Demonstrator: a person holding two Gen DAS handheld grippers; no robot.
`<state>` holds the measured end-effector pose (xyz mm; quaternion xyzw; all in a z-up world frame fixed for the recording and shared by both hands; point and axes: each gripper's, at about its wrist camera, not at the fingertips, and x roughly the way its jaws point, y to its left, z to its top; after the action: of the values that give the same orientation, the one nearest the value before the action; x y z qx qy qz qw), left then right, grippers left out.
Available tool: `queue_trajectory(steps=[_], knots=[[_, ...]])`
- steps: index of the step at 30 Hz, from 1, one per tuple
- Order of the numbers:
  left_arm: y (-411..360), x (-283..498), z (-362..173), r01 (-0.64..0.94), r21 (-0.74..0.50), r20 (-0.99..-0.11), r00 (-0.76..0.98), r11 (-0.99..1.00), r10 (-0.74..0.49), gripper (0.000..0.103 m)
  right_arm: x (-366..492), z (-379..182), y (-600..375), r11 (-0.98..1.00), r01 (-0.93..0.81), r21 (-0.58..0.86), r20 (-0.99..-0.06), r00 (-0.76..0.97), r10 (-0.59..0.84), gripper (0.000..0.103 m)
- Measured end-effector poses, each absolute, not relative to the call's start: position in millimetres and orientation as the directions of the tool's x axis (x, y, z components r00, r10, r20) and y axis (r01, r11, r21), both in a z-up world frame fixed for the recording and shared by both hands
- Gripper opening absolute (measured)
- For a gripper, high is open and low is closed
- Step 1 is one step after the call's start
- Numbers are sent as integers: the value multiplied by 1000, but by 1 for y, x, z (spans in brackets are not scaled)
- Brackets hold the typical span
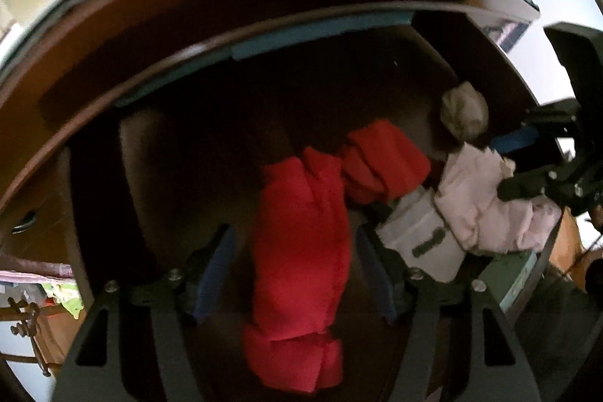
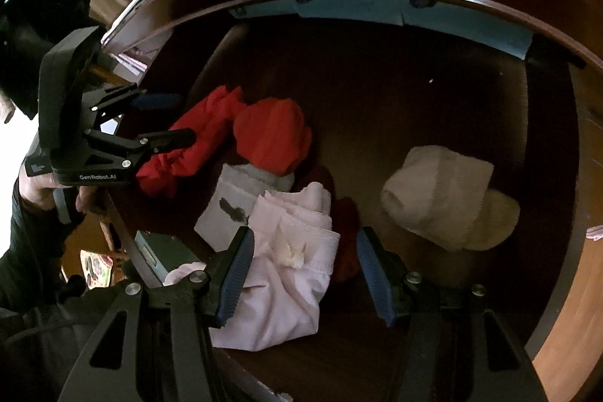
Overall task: Take underwear out of drawer
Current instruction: 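Grasp red underwear with left tool while right tool grasps pink underwear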
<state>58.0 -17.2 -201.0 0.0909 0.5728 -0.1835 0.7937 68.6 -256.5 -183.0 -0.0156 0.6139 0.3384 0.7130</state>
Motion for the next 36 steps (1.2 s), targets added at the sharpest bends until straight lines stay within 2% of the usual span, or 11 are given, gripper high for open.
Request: queue_trajectory(steps=[12,21,23,25,36], knots=[[-33,62,-212,460,-39,-967,207,887,-149,67,70,-195,-252,751,-516,413,-883,-26,468,59],[-44,60,-217,477,-14,-965,225,879,-138,67,72,-198,-251,730,-530,432,-871,-36,490,58],[-44,59,-217,475,-9,-963,232,880,-135,64,72,-198,-252,724,-533,437,-867,-37,496,53],[-43,58,-217,471,-11,-962,235,882,-137,57,72,-198,-251,718,-542,437,-866,-39,498,47],[-40,53,-213,486,15,-948,285,874,-143,36,67,-194,-249,701,-570,429,-857,-11,515,35]])
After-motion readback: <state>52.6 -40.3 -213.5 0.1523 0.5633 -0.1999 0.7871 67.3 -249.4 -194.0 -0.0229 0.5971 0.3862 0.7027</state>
